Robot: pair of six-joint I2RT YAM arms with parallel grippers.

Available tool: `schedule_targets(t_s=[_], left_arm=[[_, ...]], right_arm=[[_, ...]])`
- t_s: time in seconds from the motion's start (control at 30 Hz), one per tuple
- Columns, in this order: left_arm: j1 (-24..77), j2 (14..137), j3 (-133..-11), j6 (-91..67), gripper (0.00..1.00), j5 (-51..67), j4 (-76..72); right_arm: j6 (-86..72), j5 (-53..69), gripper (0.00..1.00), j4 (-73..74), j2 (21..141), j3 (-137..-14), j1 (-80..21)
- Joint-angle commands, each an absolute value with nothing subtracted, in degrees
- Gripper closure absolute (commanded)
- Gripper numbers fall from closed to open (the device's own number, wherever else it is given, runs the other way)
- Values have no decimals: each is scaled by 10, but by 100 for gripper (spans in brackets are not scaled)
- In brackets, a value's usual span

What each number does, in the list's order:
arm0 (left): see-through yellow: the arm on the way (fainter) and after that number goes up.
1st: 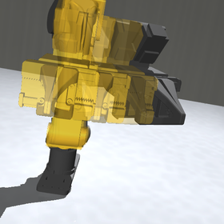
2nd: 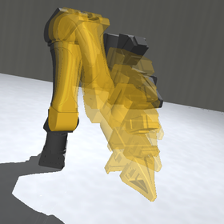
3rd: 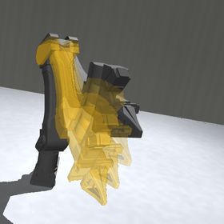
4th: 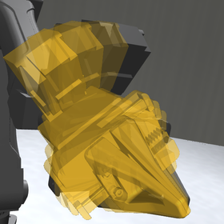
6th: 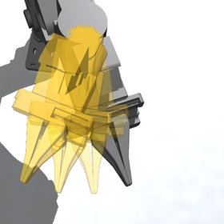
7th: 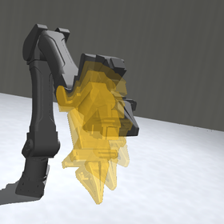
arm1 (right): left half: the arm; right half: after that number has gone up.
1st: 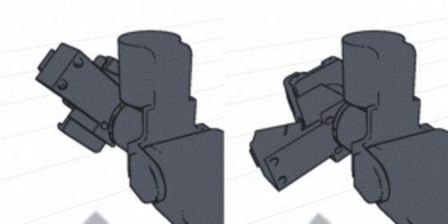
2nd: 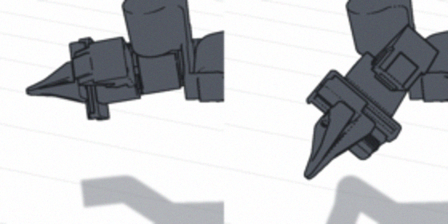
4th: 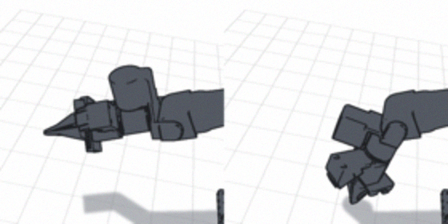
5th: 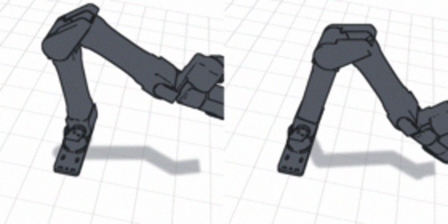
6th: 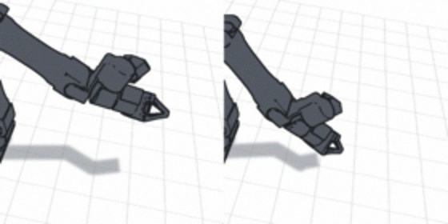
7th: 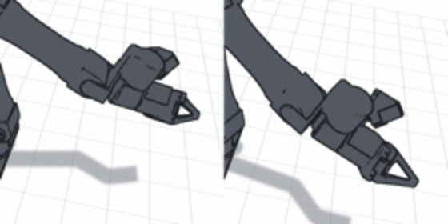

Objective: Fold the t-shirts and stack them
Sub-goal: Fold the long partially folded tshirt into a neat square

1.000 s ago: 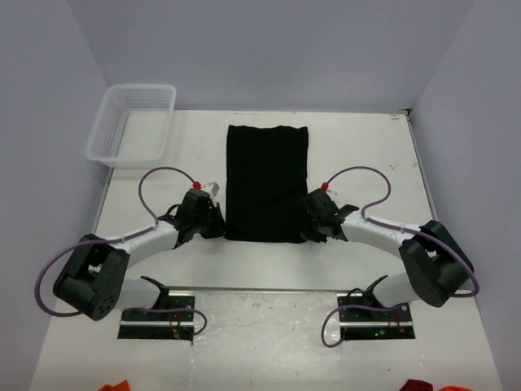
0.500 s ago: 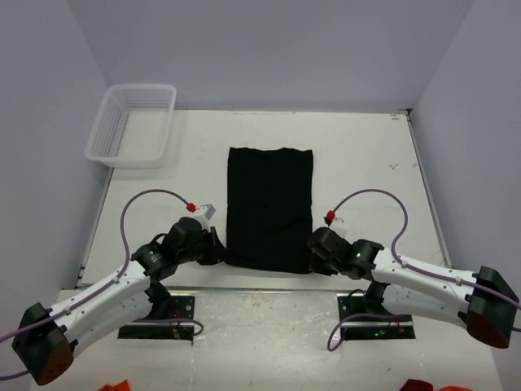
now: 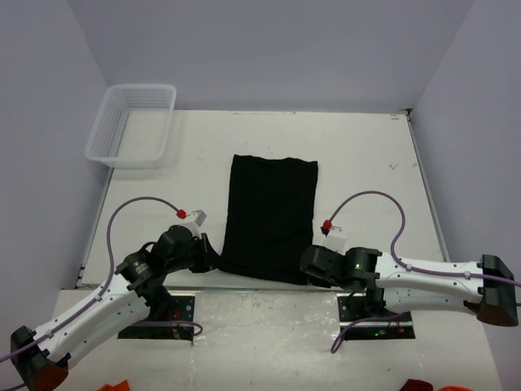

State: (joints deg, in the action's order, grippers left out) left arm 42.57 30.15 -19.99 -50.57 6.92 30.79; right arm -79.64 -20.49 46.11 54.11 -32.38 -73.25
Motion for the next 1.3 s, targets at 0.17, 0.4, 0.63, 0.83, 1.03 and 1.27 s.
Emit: schedule_targets(t_s=[0.17, 0.4, 0.63, 0.83, 1.03, 1.27], left_arm=[[426, 416, -400, -444, 100, -36, 328], [412, 650, -583, -378, 100, -72, 249], [295, 818, -684, -320, 100, -15, 196], [236, 933, -723, -288, 100, 3, 156], [200, 1080, -769, -235, 100, 61, 67], [172, 1196, -875, -149, 86, 69, -89]], right_arm=[[-688, -357, 100, 601, 609, -508, -659], [-451, -320, 100, 487, 671, -640, -498], [-309, -241, 100, 400, 813, -728, -368], [-251, -187, 100, 361, 934, -801, -292], [-187, -129, 100, 336, 1105, -927, -233], [-160, -159, 54, 329, 1238, -1084, -192]])
